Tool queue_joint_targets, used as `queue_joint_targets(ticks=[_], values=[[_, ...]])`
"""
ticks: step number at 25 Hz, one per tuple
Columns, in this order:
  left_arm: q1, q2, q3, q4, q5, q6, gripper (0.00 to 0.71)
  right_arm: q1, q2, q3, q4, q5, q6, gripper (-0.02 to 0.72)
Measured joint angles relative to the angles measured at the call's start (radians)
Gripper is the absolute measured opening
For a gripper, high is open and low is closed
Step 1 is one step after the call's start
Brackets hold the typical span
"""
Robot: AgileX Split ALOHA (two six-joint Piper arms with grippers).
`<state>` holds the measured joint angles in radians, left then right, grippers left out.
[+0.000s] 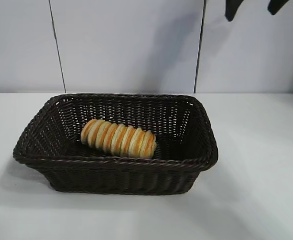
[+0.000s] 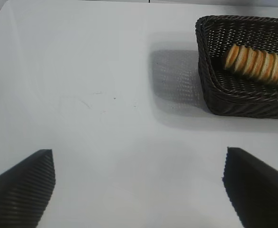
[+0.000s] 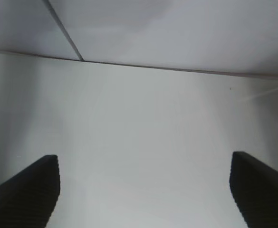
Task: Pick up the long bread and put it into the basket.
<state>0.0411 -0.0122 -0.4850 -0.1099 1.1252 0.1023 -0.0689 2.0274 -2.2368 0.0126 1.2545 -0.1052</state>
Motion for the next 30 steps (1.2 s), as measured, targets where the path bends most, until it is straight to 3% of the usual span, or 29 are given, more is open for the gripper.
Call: queue_joint_targets(ticks=[8,15,30], values=[[0.0,0.0,0.0,0.0,0.0,0.0,0.694,-0.031,-0.185,0.051,0.017,0.004,0.013,0.695],[0.0,0.0,0.0,0.0,0.0,0.0,0.694,-0.031,-0.509,0.266,0.015,0.007,0.062,0.695],[0.0,0.0,0.0,0.0,0.0,0.0,0.695,-0.031,-1.261,0.807,-0.136,0.014,0.129,0.695]])
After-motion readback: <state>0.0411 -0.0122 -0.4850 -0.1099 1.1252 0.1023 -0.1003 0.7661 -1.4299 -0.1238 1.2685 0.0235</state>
